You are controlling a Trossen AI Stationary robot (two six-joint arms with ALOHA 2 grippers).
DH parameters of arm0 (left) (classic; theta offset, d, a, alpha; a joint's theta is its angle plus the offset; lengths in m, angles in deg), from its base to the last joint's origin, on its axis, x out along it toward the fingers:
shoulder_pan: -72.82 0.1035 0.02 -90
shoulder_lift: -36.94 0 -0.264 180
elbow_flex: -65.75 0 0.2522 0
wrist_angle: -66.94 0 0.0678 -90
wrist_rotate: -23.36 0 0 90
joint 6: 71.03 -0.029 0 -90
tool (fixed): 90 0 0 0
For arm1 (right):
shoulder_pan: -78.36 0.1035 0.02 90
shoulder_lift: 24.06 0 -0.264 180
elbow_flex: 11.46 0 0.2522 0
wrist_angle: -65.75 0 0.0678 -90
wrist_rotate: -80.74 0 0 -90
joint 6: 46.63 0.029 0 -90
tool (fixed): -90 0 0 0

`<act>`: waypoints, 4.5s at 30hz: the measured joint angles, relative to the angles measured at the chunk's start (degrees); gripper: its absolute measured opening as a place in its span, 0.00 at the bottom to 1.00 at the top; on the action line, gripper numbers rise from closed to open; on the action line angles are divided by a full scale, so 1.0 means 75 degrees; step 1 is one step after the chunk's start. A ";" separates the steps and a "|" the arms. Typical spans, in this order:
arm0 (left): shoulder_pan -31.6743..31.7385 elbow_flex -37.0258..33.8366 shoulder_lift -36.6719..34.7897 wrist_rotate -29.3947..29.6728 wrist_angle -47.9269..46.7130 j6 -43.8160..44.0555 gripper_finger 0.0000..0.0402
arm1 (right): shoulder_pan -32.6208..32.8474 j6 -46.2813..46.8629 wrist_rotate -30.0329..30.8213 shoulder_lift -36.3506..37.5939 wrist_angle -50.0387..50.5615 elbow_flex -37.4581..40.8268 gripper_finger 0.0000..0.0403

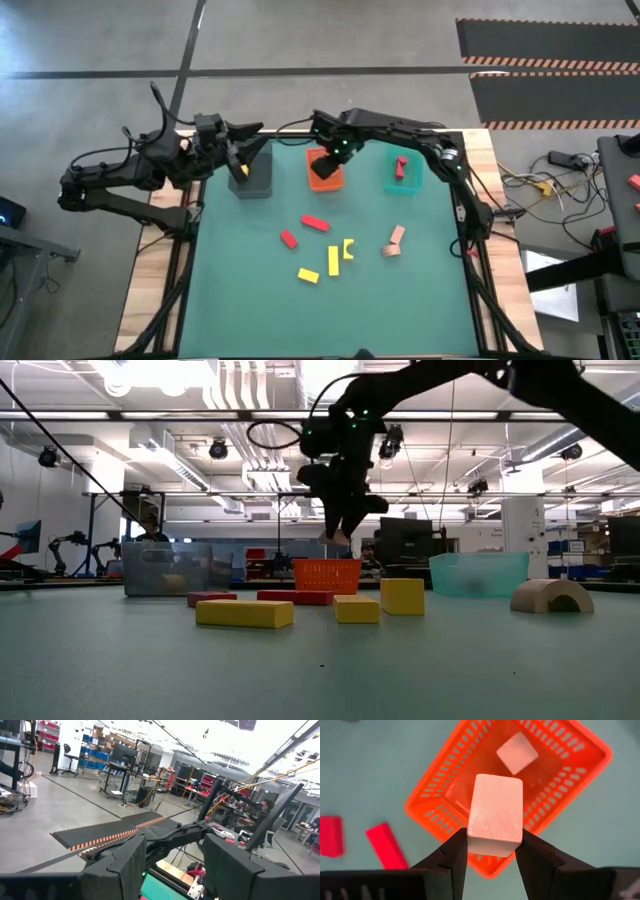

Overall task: Sort & place blocks by color
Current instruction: Put the brown block into the orange bin, then put the red block into the green bin

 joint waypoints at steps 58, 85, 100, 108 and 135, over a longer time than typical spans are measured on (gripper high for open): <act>0.0000 -0.0020 0.0392 0.0104 -0.0443 0.0406 0.46 | 0.0333 -0.1197 -0.0313 0.1372 0.0599 -0.0525 0.39; 0.0102 0.0308 0.3012 -0.3861 -0.3597 0.0067 0.46 | 0.2714 0.0829 0.0762 0.5906 -0.2723 0.3771 0.34; 0.0203 0.0265 0.5903 -0.4006 -0.3983 -0.4185 0.46 | 0.3259 0.1945 0.1064 0.7005 -0.3412 0.5016 0.33; 0.0293 0.0234 0.6590 -0.4003 -0.3469 -0.4657 0.46 | 0.3479 0.2205 0.1362 0.7101 -0.3431 0.5148 0.33; 0.0752 0.0015 0.7082 -0.4185 -0.2576 -0.4876 0.46 | 0.3476 0.2275 0.1511 0.7093 -0.3428 0.5208 0.31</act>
